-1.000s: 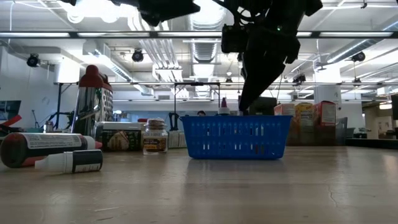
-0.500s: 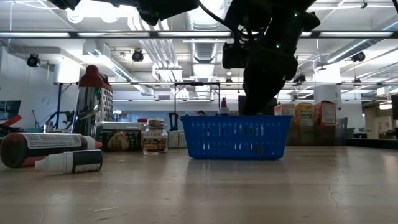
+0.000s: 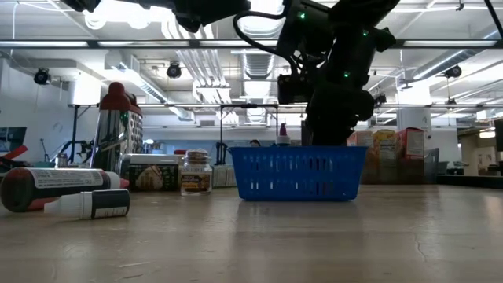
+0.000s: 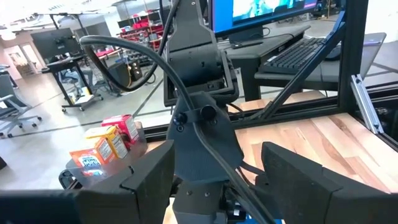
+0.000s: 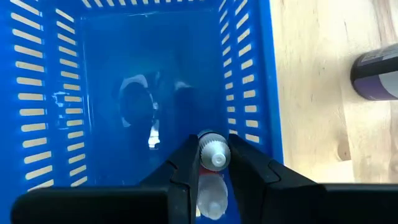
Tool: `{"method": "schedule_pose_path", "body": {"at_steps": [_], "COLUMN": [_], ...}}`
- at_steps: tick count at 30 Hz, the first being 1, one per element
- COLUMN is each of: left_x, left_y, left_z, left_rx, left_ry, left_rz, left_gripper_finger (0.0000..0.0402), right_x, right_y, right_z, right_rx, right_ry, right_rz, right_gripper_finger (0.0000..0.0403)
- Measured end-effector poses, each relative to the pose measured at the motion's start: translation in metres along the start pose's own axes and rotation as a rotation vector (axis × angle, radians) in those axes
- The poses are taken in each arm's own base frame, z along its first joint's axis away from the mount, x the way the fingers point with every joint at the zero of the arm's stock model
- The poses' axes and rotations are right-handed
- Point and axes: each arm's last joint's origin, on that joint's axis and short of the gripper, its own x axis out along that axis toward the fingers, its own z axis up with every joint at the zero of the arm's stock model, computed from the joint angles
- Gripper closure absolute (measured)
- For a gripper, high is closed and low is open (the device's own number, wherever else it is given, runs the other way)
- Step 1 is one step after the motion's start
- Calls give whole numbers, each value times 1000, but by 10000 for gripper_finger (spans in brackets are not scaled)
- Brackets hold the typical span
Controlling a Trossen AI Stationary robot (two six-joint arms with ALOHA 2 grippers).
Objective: Pick & Place Kitchen Items
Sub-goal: Put the small green food coloring into the blue bin
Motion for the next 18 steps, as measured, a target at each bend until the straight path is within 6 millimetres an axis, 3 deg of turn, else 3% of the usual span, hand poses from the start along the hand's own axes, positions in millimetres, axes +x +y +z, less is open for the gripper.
{"method": "schedule_pose_path", "body": {"at_steps": [13,18], "left_x": [0,0], "left_y": [0,0], "left_z": [0,-1], "left_rx": [1,3], "left_ry": [5,11], "left_rz": [-1,-2], "left_gripper_finger": [156,156], "right_x": [0,-12], "right_y": [0,2], "right_z": [0,12], "right_rx": [1,18], "right_ry": [-1,-27], "right_rz": [7,25], "right_gripper_finger": [274,255]}}
